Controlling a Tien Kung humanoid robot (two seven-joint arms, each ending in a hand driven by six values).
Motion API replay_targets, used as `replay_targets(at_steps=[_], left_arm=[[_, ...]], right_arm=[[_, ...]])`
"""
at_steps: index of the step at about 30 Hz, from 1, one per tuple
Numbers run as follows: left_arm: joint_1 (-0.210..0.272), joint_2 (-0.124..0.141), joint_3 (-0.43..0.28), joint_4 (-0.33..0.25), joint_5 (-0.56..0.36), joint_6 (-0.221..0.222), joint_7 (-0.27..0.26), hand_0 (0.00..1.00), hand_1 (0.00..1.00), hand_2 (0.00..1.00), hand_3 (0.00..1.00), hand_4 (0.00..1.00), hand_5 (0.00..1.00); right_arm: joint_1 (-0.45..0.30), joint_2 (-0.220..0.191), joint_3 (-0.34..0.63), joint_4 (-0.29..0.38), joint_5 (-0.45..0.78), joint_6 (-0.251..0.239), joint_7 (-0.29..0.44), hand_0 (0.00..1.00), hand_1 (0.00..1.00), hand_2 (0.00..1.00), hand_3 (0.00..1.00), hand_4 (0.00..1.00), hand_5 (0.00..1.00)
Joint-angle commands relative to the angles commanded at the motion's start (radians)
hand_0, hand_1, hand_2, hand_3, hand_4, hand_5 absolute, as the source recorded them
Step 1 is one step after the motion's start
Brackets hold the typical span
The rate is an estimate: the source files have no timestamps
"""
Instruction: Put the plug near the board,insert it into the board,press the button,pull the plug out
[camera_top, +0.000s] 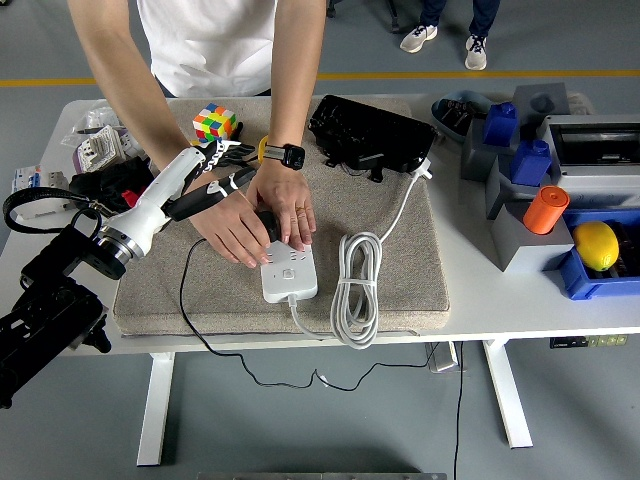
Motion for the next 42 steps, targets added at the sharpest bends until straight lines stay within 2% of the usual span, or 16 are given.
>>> replay_targets(at_steps=[19, 25, 26, 31, 32, 37, 38, 42], left_arm=[[0.000, 0.008, 0.001, -0.004, -0.001, -0.002, -0.003, 0.818, 0.842, 0.844, 0.777, 0.998, 0.943], [0.000, 0.022, 0.008, -0.026, 0.004, -0.014, -0.003, 0.806, 0.829, 0.836, 0.777, 0.998, 0.942], [-0.001, 0.025, 0.010, -0.032, 0.006, -0.017, -0.001, 0.380, 0.554, 0.584, 0.773, 0.998, 0.607], [-0.030, 0.061, 0.062, -0.090, 0.060, -0.079, 0.064, 0.380, 0.554, 0.584, 0.773, 0.998, 0.607], [-0.039, 0.069, 0.078, -0.100, 0.081, -0.101, 0.088, 0.162, 0.336, 0.413, 0.719, 0.843, 0.098], [-0.081, 0.092, 0.145, -0.119, 0.112, -0.181, 0.165, 0.162, 0.336, 0.413, 0.719, 0.843, 0.098], [-0.091, 0.097, 0.161, -0.122, 0.115, -0.198, 0.182, 0.077, 0.176, 0.259, 0.808, 0.802, 0.002], [-0.120, 0.105, 0.203, -0.126, 0.116, -0.240, 0.234, 0.077, 0.176, 0.259, 0.808, 0.802, 0.002]], right_arm=[[-0.004, 0.001, 0.009, 0.002, -0.001, -0.001, 0.001, 0.711, 0.714, 0.702, 0.597, 0.998, 0.607], [-0.006, 0.003, 0.010, 0.002, -0.002, -0.001, 0.001, 0.710, 0.714, 0.702, 0.598, 0.998, 0.607], [-0.006, 0.003, 0.010, 0.002, -0.002, -0.001, 0.001, 0.711, 0.715, 0.702, 0.599, 0.998, 0.607], [-0.005, 0.002, 0.014, 0.002, -0.003, -0.001, 0.000, 0.711, 0.715, 0.702, 0.599, 0.998, 0.607], [-0.005, 0.001, 0.015, 0.003, -0.003, -0.001, 0.000, 0.711, 0.714, 0.702, 0.599, 0.998, 0.607], [-0.005, 0.000, 0.015, 0.003, -0.003, -0.001, 0.000, 0.711, 0.714, 0.702, 0.599, 0.998, 0.607], [-0.005, 0.000, 0.015, 0.003, -0.003, -0.001, 0.000, 0.711, 0.715, 0.702, 0.598, 0.998, 0.607], [-0.006, -0.001, 0.014, 0.003, -0.002, -0.001, 0.000, 0.711, 0.715, 0.702, 0.598, 0.998, 0.607]])
